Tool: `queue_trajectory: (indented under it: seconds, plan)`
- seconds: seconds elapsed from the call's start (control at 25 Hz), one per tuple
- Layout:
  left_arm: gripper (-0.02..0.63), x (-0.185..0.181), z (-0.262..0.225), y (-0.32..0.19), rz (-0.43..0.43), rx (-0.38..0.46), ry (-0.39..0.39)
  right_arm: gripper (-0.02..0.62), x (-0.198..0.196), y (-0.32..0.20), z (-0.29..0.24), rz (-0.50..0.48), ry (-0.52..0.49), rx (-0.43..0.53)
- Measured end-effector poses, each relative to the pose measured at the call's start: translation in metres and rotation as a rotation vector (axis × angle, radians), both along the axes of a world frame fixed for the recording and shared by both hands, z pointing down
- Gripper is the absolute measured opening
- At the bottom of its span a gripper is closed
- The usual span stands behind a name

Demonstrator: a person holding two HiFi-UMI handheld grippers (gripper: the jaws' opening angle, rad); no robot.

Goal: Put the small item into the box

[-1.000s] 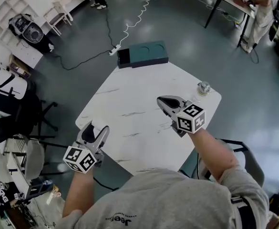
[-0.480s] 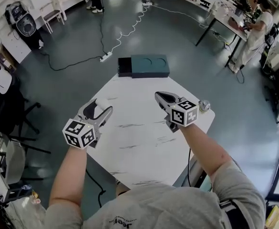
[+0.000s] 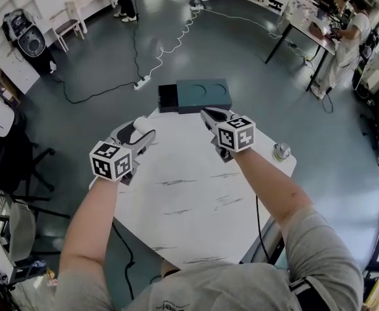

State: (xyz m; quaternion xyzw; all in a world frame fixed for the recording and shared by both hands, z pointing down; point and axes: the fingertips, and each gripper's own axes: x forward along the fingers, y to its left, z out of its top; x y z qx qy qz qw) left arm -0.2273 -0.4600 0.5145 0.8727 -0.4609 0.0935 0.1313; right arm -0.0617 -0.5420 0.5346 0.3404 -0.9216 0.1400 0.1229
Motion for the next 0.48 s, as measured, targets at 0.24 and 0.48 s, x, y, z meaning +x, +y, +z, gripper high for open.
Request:
queue_trajectory:
  seconds: [0.24,0.48]
  plan:
    - [0.296,-0.003,0.023,-0.056,0.023,-0.025,-0.054,0.008,-0.016,-0.054,0.017,0.019,0.023,-0.002]
    - [0.296,-0.006,0.058,-0.106,0.031,-0.062,-0.117,0.008,-0.022,-0.103,0.035,0.063,0.017,-0.019]
